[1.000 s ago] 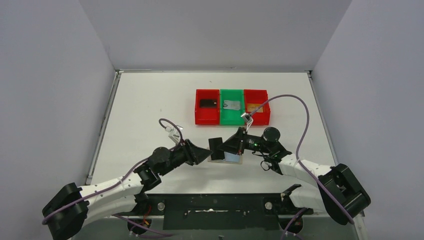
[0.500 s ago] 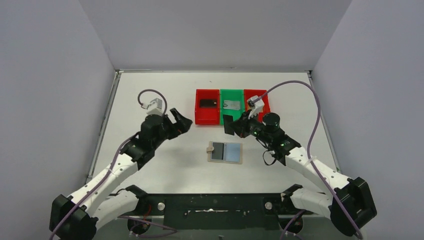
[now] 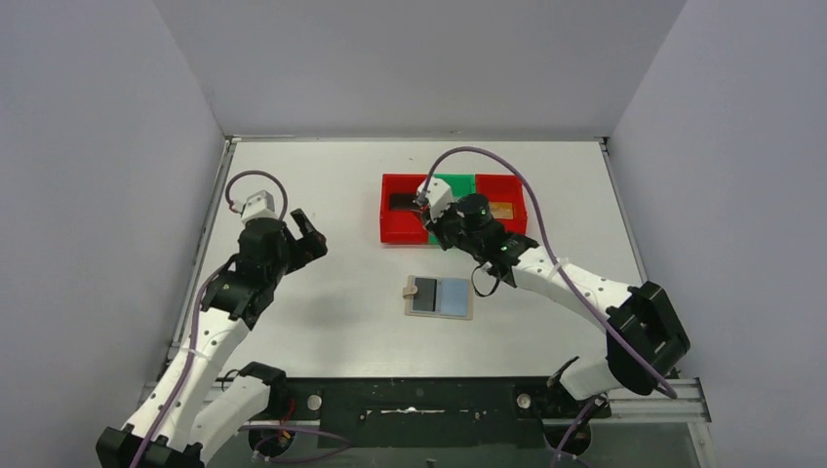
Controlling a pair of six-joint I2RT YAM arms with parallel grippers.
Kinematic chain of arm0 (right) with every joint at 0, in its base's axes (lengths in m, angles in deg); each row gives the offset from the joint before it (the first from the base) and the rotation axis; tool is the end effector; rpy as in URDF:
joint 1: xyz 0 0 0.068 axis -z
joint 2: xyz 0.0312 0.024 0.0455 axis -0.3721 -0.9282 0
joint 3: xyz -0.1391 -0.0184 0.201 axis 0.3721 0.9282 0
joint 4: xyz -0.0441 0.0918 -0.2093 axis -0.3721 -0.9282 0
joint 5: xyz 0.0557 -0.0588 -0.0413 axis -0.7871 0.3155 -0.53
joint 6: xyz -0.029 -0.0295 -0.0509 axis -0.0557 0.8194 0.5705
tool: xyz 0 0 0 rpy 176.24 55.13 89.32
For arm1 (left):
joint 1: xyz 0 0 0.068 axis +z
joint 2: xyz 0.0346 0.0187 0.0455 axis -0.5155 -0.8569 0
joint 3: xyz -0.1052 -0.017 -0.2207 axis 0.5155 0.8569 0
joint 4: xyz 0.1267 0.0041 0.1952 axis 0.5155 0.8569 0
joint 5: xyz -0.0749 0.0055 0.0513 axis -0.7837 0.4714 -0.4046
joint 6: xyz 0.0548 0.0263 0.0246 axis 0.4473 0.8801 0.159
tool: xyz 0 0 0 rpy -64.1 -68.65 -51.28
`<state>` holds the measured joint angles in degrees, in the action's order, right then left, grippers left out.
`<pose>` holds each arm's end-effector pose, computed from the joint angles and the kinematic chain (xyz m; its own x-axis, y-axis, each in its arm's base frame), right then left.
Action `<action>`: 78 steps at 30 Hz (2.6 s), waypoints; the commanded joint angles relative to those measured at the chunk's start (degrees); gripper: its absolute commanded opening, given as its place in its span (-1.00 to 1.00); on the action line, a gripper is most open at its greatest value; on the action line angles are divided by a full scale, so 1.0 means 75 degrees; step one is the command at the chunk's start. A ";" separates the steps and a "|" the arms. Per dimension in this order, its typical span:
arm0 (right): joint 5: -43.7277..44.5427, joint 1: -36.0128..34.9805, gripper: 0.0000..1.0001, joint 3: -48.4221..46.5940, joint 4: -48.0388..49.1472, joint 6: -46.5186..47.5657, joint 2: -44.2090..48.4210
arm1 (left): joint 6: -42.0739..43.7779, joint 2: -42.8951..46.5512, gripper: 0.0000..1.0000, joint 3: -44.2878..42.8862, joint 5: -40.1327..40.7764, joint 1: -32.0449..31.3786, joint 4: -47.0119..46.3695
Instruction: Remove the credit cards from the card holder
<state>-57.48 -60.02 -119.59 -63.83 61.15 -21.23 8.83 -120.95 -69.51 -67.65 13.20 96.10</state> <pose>0.2394 0.1993 0.2516 -0.1983 -0.3463 -0.9169 -0.7705 0.6333 -0.0725 0.1891 -0.0493 0.2663 -0.4975 -0.4662 -0.7316 -0.2192 0.8835 -0.4139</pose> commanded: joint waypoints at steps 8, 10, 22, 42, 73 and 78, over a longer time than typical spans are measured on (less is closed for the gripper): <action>0.0986 -0.0254 -1.00 -0.1625 0.0210 0.1993 -0.1606 | 0.0666 0.0827 0.85 0.0744 0.0735 0.0147 -0.0359; 0.1045 -0.0254 -1.00 -0.1857 0.0084 0.2267 -0.1878 | 0.0612 0.0729 0.85 0.0710 0.0960 0.0160 -0.0190; 0.1199 -0.0243 -1.00 -0.2759 -0.0121 0.2799 -0.2900 | 0.0506 0.1292 0.87 0.0774 0.1372 0.0156 -0.0119; 0.0791 -0.0149 -0.96 -0.4671 -0.1221 0.3840 -0.4504 | 0.0517 0.1260 0.87 0.0736 0.1378 0.0149 -0.0027; 0.1719 0.0138 -0.81 -0.6259 -0.1295 0.6429 -0.6737 | 0.0610 0.1195 0.87 0.0713 0.1226 0.0164 -0.0073; 0.1504 0.0158 -0.51 -0.6269 -0.1560 0.6258 -0.6678 | 0.0644 0.1162 0.87 0.0719 0.1158 0.0173 -0.0073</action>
<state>-46.20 -59.32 -164.44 -75.15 108.08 -72.44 12.66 -112.21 -63.24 -58.14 14.25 96.88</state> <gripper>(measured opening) 0.205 0.935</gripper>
